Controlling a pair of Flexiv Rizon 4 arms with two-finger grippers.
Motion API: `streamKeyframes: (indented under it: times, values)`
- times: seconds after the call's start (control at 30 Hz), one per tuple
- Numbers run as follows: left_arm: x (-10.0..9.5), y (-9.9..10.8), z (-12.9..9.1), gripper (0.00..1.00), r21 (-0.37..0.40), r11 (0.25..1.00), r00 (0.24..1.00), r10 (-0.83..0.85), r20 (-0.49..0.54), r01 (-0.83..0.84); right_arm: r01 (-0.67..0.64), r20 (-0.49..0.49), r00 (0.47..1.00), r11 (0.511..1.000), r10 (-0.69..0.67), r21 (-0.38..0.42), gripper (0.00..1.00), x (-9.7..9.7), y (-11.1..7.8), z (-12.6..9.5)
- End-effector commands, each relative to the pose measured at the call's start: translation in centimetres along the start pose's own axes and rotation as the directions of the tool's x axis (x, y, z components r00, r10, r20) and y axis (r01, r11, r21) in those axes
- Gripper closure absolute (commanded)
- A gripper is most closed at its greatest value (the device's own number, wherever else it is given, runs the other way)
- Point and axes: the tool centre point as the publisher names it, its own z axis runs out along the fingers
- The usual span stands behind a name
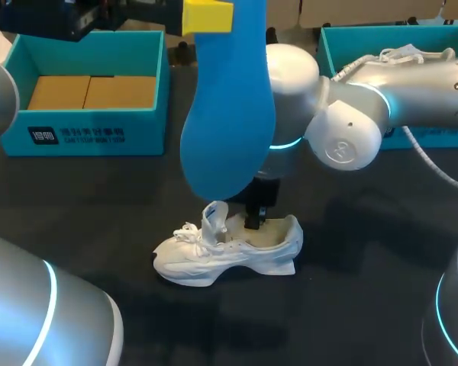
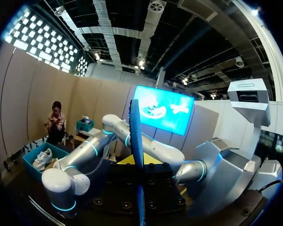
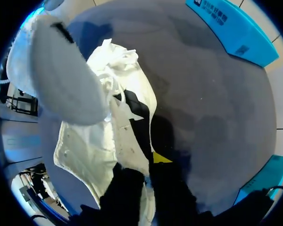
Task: Take the shoe out of the shoebox, open the shoe tongue, remove and reinsert the insole, then place the shoe into the shoebox
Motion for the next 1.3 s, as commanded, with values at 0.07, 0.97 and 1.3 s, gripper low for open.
streamKeyframes:
  times: [0.07,0.97,1.3]
  values:
    - [-0.1,-0.1,0.1,1.0,-0.004,1.0,1.0,0.0,0.0,0.0,0.01,-0.003,1.0,0.999,-0.01,0.034,1.0,0.2,0.3,-1.3]
    - [-0.1,-0.1,0.1,1.0,-0.004,1.0,1.0,0.0,0.0,0.0,-0.366,0.054,0.923,0.915,0.38,-0.17,1.0,2.3,-0.6,-8.7]
    - [-0.1,-0.1,0.1,1.0,-0.004,1.0,1.0,0.0,0.0,0.0,-0.578,0.009,0.806,0.791,0.592,-0.199,1.0,2.0,-1.2,-9.0]
